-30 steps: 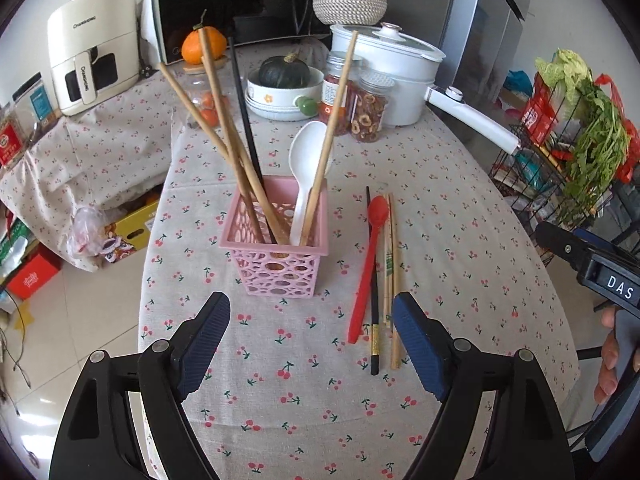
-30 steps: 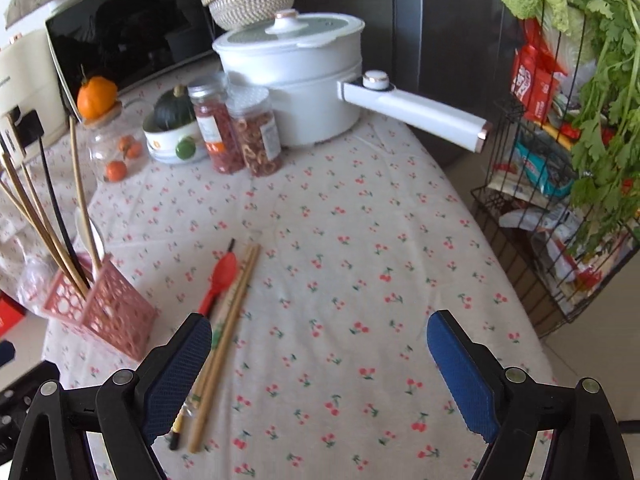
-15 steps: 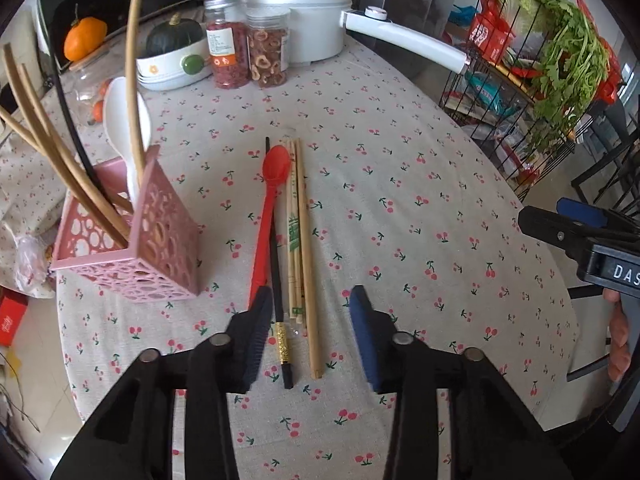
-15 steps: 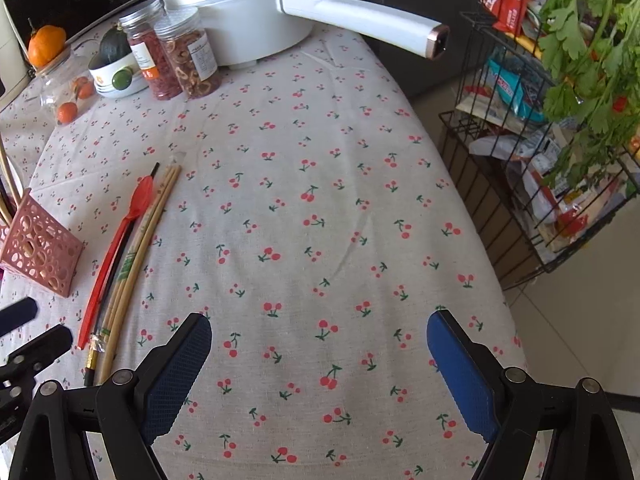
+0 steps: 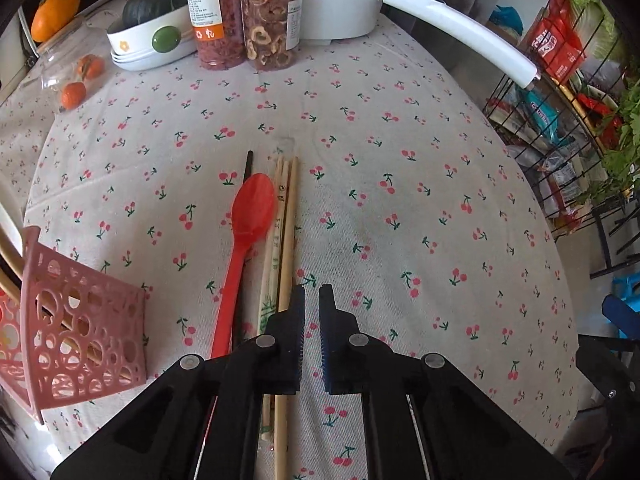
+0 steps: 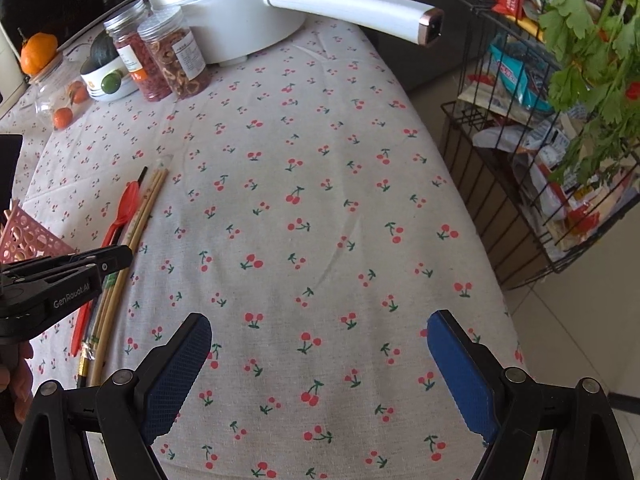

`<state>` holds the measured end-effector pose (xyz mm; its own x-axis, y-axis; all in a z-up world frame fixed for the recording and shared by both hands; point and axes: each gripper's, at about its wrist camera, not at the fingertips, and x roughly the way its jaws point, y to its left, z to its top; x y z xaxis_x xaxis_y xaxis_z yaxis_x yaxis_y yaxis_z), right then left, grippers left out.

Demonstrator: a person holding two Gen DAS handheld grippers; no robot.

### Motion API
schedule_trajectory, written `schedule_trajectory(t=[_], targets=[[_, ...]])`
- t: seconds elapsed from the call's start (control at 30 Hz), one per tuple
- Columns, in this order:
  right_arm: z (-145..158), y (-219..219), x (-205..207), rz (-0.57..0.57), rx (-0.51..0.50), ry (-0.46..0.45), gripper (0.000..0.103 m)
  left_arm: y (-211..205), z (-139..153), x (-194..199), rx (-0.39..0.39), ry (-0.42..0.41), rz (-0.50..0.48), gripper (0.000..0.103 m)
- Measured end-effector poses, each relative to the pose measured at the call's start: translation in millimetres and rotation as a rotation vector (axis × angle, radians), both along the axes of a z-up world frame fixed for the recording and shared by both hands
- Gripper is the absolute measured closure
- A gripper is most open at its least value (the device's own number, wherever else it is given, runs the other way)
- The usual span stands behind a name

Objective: Organize utensils
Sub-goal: 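Reach the left tool to a wooden chopstick beside the wrapped pair and close, then lift the chopstick with the left tool while the right tool grasps the paper-wrapped chopsticks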

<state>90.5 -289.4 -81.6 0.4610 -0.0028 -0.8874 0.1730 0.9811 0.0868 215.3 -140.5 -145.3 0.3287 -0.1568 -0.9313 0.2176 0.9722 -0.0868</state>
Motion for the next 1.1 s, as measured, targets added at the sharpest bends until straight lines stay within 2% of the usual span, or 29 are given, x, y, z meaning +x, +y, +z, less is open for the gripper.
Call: schedule_trajectory(t=[0.07,0.2,0.43,0.83,0.9,1.1], targets=[[0,-7,-1,-0.03,0.026,-0.003,0.012,-1,-4,6,0.031,-0.003,0.016,0.096],[3,-14,-1,-0.062,0.083,-0.013,0.012,3,-11,16,0.031,0.015,0.052,0.096],[3,-15,1,-0.065,0.095,-0.014,0.012,2,-19,26,0.038,0.049,0.06,0.095],[4,-15,2,-0.073,0.093,-0.012,0.012,-28,-24,43,0.141,0.012,-0.017,0.097],[5,-15,0,-0.08,0.095,-0.014,0.012,-29,-21,34,0.126,0.004,-0.023,0.097],[8,-14,-3,-0.101,0.088,-0.02,0.012,-15,8,-12,0.038,-0.088,-0.064,0.097]])
